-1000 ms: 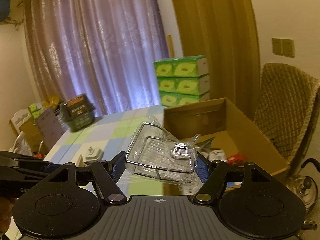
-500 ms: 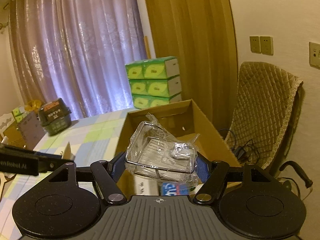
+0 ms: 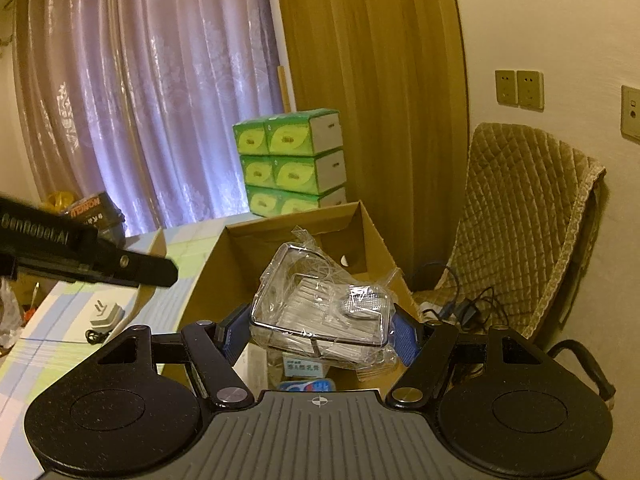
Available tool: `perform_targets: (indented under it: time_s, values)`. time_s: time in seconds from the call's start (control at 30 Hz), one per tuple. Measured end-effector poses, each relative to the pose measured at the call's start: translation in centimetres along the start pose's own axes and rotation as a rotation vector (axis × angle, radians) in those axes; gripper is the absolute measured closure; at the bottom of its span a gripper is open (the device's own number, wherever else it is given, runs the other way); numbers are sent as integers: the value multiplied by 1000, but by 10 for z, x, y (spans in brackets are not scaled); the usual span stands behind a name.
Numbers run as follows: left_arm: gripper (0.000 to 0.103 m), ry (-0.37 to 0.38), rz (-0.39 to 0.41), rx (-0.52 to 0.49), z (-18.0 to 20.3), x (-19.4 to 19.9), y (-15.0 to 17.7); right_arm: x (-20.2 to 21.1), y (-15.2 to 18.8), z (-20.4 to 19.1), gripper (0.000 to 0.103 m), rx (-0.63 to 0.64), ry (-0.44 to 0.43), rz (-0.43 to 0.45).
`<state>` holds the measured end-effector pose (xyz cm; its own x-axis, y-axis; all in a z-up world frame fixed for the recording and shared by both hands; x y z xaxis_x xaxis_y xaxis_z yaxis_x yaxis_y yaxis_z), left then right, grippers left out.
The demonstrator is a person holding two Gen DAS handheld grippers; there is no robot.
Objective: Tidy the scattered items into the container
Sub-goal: 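Lower the spoon with the left gripper while the right gripper lowers the soap rack into the box, then open both grippers to release the spoon and soap rack into the box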
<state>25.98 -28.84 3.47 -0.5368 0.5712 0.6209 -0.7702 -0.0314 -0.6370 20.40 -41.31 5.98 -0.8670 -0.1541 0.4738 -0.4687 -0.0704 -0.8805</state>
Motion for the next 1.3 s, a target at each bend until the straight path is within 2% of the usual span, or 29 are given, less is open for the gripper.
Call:
perform_targets:
  time_s: [0.33,0.53,0.67,0.7,0.73,0.77,1.17,1.3]
  values:
    - [77,20,-5,96,-2,-29,-27,-19,-3,7,30,20,-2,-16]
    - [77,5,-7,168,-15,-47,-30,-30,-4,9,30,28,-6,-25]
    - [77,-18,-8,180,-22,-56,-27,-33,-4,11,30,26,-4,-28]
    - [67,-34,-11,179,-23,-57,-26,-34,-3,11,30,25,-4,-29]
    - [51,-46,-11,179,-26,-59,-24,-34,-3,11,30,23,-4,-29]
    - [49,-54,-7,180,-28,-58,-23,-35,-3,12,30,23,-3,-29]
    - [49,-91,16,126,-38,-35,-9,-33,-4,7,30,27,-6,-33]
    - [45,-100,27,100,-38,-24,-3,-32,-6,3,30,31,-11,-30]
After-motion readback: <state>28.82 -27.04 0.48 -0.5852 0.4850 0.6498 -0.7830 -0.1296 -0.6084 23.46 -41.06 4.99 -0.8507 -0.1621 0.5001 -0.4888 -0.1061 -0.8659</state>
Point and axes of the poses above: each gripper's, at about its wrist camera, not at the fingertips, and x roughly against the way its jaws point, z to its right, y to its underside, the point moved 6 cm from there along -x, roughly the way its jaws point, and after that the axes turned 9 degrees about x, right-handed, at the moved point
